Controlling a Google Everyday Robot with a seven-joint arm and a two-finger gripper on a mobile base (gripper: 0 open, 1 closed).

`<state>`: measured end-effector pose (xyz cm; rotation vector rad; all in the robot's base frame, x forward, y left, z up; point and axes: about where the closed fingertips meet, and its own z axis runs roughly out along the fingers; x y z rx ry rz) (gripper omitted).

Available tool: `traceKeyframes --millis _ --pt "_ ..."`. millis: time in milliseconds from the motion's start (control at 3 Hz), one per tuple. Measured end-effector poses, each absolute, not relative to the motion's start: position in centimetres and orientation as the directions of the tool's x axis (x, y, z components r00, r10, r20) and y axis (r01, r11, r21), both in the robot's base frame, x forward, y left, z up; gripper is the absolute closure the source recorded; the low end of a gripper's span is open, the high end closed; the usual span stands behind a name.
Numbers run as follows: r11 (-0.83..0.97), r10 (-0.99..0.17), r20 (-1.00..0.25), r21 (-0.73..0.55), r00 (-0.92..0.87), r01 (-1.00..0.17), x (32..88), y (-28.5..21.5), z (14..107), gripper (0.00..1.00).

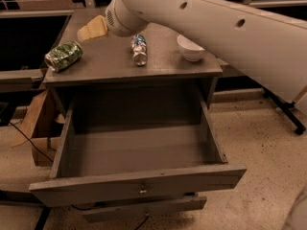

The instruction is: Place redbull can into top drawer

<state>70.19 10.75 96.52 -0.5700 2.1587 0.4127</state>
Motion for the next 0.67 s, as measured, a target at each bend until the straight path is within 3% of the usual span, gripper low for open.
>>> traceKeyframes --millis 667 --pt "0.868 -0.229 -0.782 0.107 -0.580 -0.486 72.0 10.1 95.0 0.00"
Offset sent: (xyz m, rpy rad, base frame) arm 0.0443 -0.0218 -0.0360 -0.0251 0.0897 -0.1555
